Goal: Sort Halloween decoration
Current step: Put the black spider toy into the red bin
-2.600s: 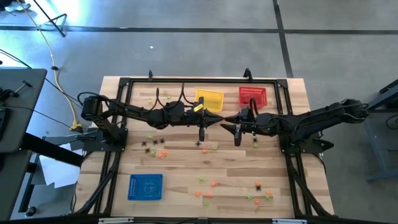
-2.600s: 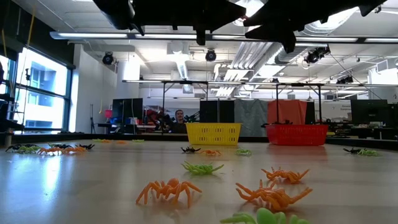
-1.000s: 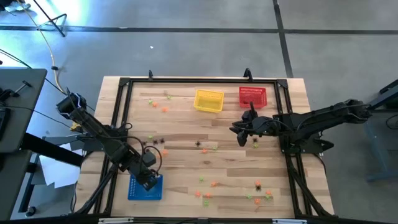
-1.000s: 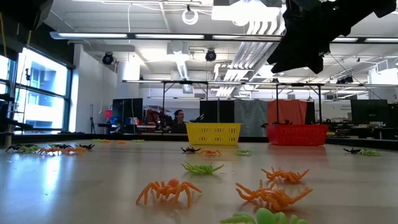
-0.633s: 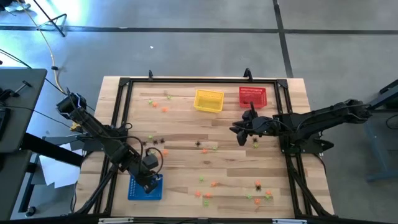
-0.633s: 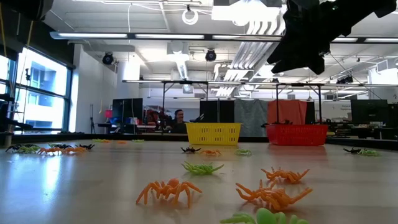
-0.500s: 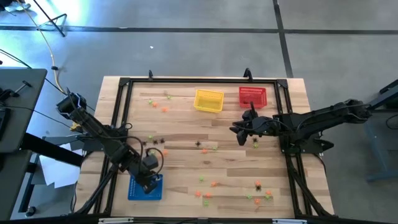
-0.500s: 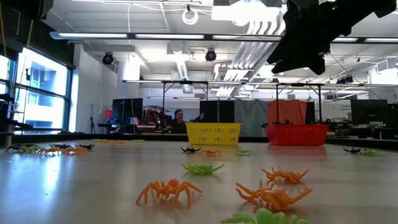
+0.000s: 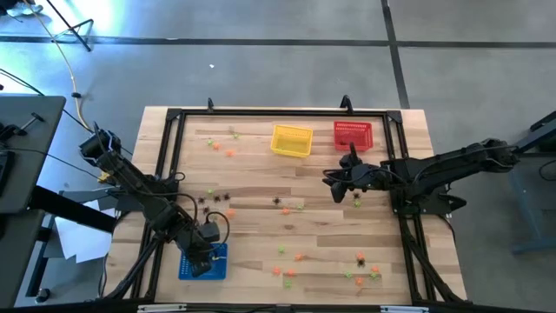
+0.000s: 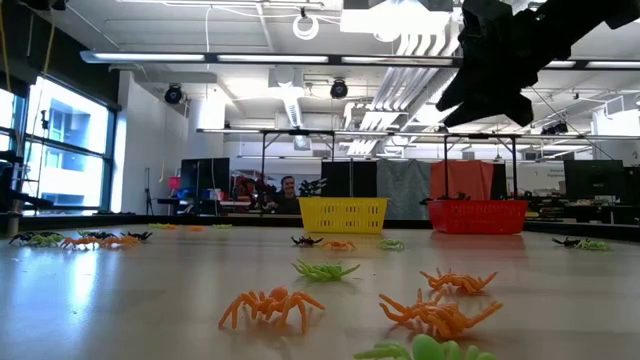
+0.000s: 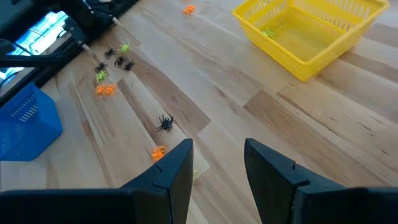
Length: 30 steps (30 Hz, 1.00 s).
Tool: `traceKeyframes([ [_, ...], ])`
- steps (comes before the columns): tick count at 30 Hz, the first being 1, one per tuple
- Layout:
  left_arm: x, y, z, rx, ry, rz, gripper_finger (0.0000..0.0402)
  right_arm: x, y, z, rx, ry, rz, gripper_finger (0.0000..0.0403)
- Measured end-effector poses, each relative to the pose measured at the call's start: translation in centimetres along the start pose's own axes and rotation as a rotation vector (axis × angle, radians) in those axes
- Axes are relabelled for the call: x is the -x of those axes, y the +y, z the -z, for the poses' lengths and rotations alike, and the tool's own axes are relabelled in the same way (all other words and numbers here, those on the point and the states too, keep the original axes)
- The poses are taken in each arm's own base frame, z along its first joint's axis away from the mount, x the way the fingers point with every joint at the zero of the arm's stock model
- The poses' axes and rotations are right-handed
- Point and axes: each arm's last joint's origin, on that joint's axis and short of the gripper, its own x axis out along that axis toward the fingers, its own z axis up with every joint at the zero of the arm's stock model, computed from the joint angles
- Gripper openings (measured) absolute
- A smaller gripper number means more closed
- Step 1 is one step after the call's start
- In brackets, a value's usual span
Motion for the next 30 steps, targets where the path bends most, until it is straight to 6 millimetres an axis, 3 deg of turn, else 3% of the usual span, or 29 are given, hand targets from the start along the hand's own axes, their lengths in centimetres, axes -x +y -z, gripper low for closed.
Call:
traceKeyframes([
  [4,0.0,-0.2,-0.6,-0.003,-0.059,0.017,0.0087,0.0,-0.1,0.0,0.010,-0.004,0.011,0.0138],
  [10,0.6,-1.6,-2.8,-0.202,-0.369,0.109,0.0080,0.0,0.0,0.0,-0.018,-0.004,0.008,0.0138],
  [13,1.0,-1.5,-4.4,-0.297,-0.525,0.046,0.0079,-0.1,0.0,0.2,-0.038,0.021,0.006,0.0137],
  [20,2.0,0.4,-8.1,-0.325,-0.763,-0.191,0.0079,-0.4,-2.0,3.3,-0.049,0.264,0.285,0.0137],
  [30,3.7,0.7,-11.4,-0.401,-0.953,-0.228,0.0078,-0.3,-3.1,5.3,-0.153,0.411,0.498,0.0137],
])
